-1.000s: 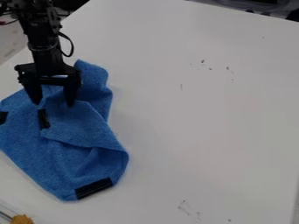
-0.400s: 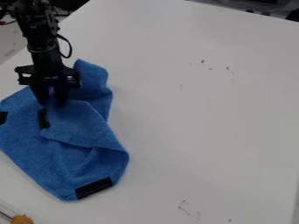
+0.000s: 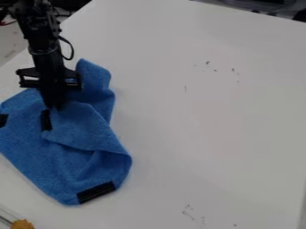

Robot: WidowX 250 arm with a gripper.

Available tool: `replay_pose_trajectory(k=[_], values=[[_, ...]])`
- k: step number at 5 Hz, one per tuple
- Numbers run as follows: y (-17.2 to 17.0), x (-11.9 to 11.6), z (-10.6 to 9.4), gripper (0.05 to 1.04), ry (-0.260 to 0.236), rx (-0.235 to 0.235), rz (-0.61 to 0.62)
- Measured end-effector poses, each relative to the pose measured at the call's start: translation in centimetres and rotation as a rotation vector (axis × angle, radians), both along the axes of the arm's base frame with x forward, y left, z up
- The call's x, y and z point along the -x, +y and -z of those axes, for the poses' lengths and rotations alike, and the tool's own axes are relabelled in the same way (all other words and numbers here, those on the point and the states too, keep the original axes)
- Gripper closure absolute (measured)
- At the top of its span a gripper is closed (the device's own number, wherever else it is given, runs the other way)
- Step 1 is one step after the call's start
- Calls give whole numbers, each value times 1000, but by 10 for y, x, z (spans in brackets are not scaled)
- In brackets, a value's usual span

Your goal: Unfold the cloth from the middle to the top right

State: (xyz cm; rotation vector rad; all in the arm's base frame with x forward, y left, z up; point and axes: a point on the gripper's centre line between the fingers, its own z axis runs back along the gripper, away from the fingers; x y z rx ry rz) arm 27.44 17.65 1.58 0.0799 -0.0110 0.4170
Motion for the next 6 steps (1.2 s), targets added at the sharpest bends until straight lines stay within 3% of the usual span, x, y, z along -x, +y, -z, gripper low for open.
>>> replay_pose_trajectory(k=[1,2,3,4,6], values=[[1,-5,-10,1030,31,-23,22],[-16,-30,-45,1030,10,-75,103],[-29,-50,-67,1030,-3,-72,199],[-56,-79,-79,1030,-67,-37,296],[-106,-99,-53,1030,-64,81,392]])
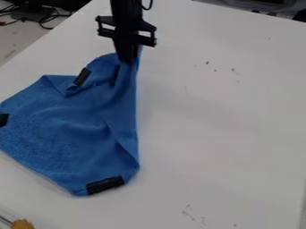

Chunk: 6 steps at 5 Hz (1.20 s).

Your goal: Unfold the cloth from the middle to the top right

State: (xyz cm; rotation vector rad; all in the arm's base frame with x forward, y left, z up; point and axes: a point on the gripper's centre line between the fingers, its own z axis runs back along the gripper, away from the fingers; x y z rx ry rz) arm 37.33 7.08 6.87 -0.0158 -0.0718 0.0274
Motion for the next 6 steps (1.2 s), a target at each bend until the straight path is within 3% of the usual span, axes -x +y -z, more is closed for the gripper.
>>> replay_pose_trajectory(k=[2,5,6], values=[[-39,-2,6,1030,22,55,40],[-66,-7,18,1007,34,88,68],[-67,-12,18,858,9,89,55]])
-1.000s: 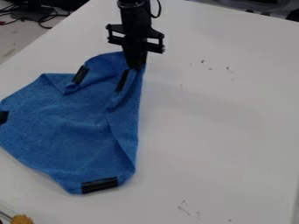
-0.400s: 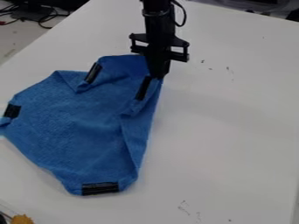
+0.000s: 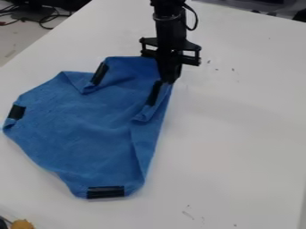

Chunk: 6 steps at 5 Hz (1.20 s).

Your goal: Unfold the cloth from the middle to the top right

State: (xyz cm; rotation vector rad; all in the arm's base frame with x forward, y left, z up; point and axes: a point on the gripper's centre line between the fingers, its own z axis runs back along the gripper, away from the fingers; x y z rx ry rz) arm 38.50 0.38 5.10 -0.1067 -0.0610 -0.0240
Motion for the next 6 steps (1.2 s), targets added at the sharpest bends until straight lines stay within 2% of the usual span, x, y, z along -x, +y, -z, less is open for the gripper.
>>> replay_pose_trajectory(k=[1,2,3,5,6], values=[[-8,-1,0,598,-7,4,-3],[-15,-2,0,290,-14,4,4],[-16,-2,0,85,-12,-11,14],[-18,-8,-21,83,-68,-104,66],[-16,-10,-32,83,-115,-121,52]])
